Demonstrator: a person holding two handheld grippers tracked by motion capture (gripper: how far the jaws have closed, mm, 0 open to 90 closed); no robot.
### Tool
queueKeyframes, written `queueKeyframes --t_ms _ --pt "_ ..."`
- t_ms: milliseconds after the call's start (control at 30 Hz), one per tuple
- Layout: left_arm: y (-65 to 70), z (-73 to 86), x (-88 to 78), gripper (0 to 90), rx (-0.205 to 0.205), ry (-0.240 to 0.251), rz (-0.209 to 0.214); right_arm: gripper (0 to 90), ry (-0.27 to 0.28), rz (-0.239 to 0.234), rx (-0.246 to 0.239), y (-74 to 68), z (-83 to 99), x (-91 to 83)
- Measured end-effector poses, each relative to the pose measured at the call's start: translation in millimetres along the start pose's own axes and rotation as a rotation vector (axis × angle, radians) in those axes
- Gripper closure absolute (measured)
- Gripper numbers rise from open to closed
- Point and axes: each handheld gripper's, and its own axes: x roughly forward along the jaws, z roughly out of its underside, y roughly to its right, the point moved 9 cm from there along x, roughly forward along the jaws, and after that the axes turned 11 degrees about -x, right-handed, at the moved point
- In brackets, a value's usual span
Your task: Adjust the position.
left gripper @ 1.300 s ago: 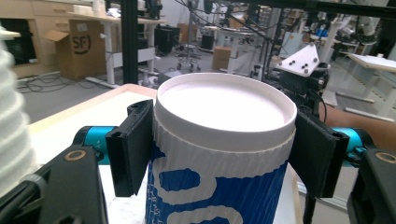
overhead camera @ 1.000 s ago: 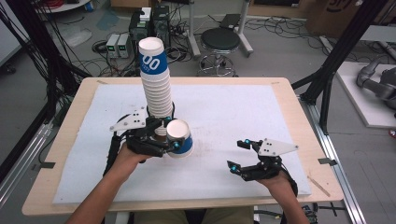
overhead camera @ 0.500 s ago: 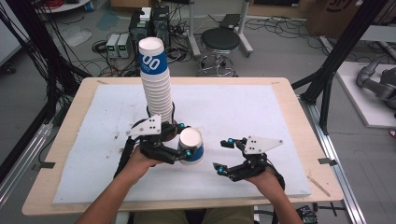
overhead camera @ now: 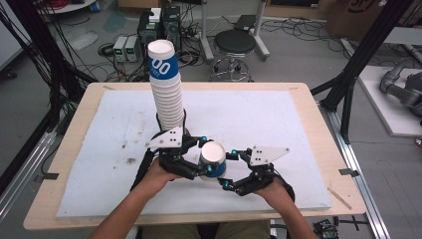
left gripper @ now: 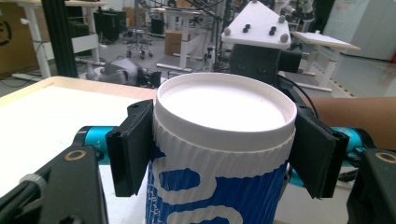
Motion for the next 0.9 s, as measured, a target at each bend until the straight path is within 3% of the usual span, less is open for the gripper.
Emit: queueKeyframes --t_ms 200,367,567,767,833,900 --pt "2.6 3.1 6.1 29.4 0.0 -0.008 0.022 18.8 0.005 -0.034 0.007 -3.8 0.0 10.6" --pt "0.7 3.8 7.3 29.6 -0.012 0.02 0.029 18.5 0.019 -0.042 0.014 -2.1 0.9 12.8" --pt "0.9 3.8 5.0 30.4 -0.01 0.017 0.035 25.6 0.012 -0.035 -0.025 -1.8 1.5 9.4" --pt "-0.5 10.3 0.5 27.9 -0.039 -0.039 0.024 29.7 -0.073 -0.046 -0.07 -2.2 2.7 5.3" --pt "-3.5 13.9 -0.8 17.0 -0.079 -0.071 -0.007 29.7 -0.108 -0.05 -0.079 -2.2 3.9 3.8" --pt "-5.2 16.3 -4.0 15.4 -0.086 -0.092 -0.014 29.8 -0.145 -0.05 -0.099 -0.6 4.2 1.3"
